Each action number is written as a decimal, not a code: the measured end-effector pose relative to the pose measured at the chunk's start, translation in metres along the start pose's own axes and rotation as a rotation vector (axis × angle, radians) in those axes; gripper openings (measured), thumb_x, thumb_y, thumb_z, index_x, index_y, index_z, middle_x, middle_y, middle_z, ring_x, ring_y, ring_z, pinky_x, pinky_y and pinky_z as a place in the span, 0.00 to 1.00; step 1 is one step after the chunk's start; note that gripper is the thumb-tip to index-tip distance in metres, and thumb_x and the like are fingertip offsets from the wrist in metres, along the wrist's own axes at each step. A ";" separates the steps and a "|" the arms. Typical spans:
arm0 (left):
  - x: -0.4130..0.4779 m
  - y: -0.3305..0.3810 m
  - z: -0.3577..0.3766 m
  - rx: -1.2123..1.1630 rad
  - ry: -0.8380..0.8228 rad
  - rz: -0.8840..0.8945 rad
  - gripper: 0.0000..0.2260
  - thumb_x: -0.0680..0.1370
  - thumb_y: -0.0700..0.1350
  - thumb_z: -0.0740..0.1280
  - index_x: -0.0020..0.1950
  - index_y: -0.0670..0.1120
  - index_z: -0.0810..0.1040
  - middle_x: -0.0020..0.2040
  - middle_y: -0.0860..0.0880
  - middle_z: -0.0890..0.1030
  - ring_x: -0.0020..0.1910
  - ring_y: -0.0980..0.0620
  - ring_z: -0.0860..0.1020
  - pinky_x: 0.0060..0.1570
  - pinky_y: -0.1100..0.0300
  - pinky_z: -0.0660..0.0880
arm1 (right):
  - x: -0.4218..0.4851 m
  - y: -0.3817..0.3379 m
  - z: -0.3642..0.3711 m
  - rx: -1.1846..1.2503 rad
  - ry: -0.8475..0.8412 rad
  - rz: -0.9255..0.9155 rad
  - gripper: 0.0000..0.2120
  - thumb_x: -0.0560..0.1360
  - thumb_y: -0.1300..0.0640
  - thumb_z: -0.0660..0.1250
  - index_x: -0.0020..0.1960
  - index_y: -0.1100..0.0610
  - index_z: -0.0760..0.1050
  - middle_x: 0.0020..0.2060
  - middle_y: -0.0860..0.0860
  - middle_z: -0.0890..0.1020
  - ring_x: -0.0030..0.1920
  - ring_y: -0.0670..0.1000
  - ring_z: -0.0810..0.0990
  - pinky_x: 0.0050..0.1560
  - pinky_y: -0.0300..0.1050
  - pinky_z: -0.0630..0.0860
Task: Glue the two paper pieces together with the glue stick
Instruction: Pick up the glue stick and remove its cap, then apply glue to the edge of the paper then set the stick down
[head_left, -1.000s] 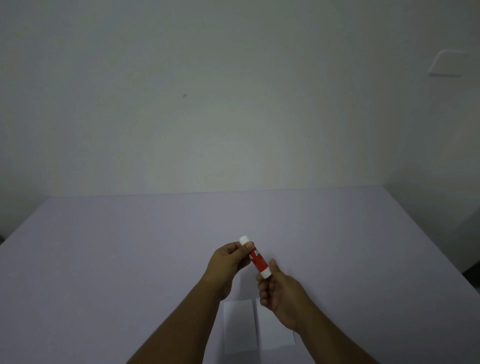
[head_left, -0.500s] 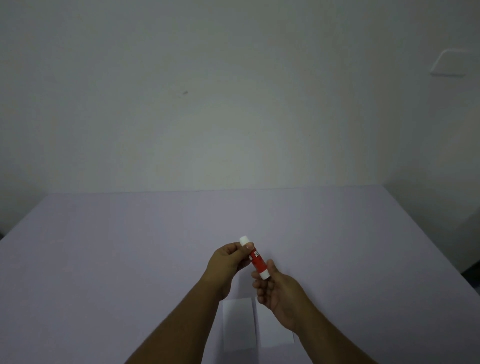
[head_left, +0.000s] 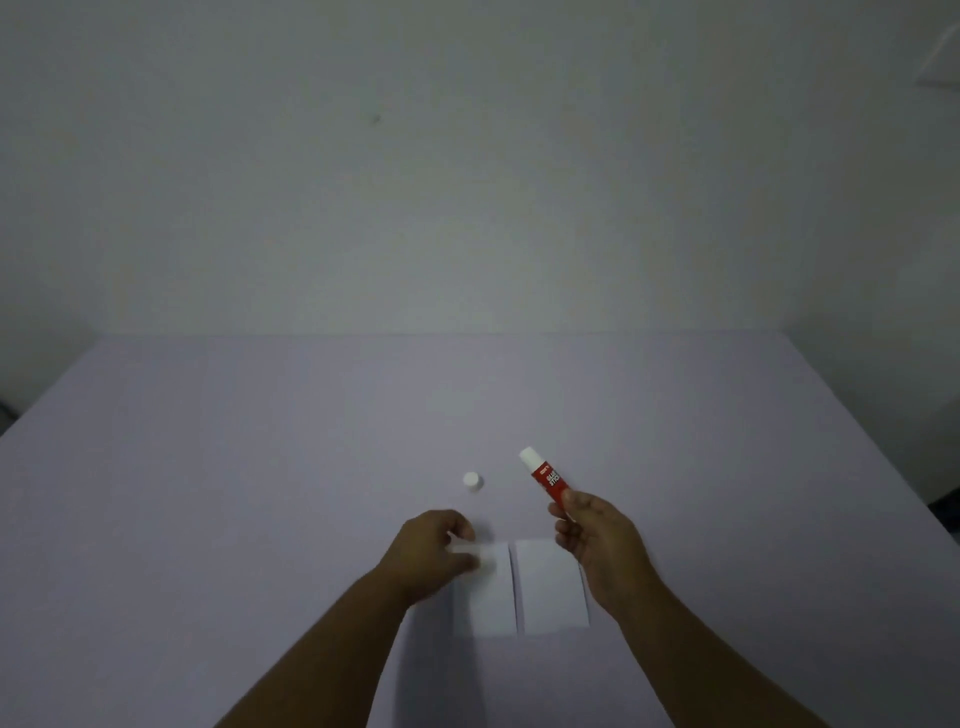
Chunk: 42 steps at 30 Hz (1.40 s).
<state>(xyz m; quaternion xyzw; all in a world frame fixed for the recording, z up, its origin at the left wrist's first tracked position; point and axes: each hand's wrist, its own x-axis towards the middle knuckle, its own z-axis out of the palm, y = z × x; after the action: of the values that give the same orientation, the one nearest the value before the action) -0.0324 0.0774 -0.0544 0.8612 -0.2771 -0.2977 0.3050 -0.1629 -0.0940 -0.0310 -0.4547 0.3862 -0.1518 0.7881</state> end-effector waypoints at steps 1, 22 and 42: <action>-0.003 -0.011 0.006 0.112 -0.027 0.043 0.17 0.69 0.50 0.74 0.55 0.51 0.78 0.55 0.53 0.76 0.53 0.53 0.74 0.52 0.62 0.71 | -0.001 0.002 -0.003 -0.038 -0.005 -0.013 0.04 0.75 0.60 0.65 0.47 0.60 0.77 0.40 0.57 0.80 0.37 0.51 0.76 0.39 0.44 0.76; 0.000 -0.062 0.040 0.523 -0.076 0.133 0.42 0.62 0.67 0.67 0.73 0.56 0.60 0.73 0.57 0.65 0.68 0.50 0.64 0.65 0.53 0.65 | -0.001 0.059 0.006 -1.243 -0.358 -0.313 0.07 0.74 0.50 0.63 0.51 0.46 0.72 0.48 0.50 0.82 0.47 0.47 0.79 0.49 0.41 0.77; -0.001 -0.056 0.036 0.494 -0.083 0.120 0.42 0.62 0.66 0.68 0.73 0.57 0.60 0.73 0.58 0.65 0.67 0.49 0.64 0.63 0.54 0.67 | 0.021 0.035 0.040 -1.453 -0.328 -0.567 0.10 0.75 0.51 0.60 0.50 0.57 0.73 0.42 0.56 0.81 0.43 0.55 0.78 0.41 0.49 0.74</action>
<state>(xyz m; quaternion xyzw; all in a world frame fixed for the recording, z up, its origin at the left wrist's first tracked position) -0.0412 0.1025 -0.1158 0.8786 -0.4044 -0.2375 0.0906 -0.1233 -0.0635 -0.0587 -0.9523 0.1369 0.0120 0.2726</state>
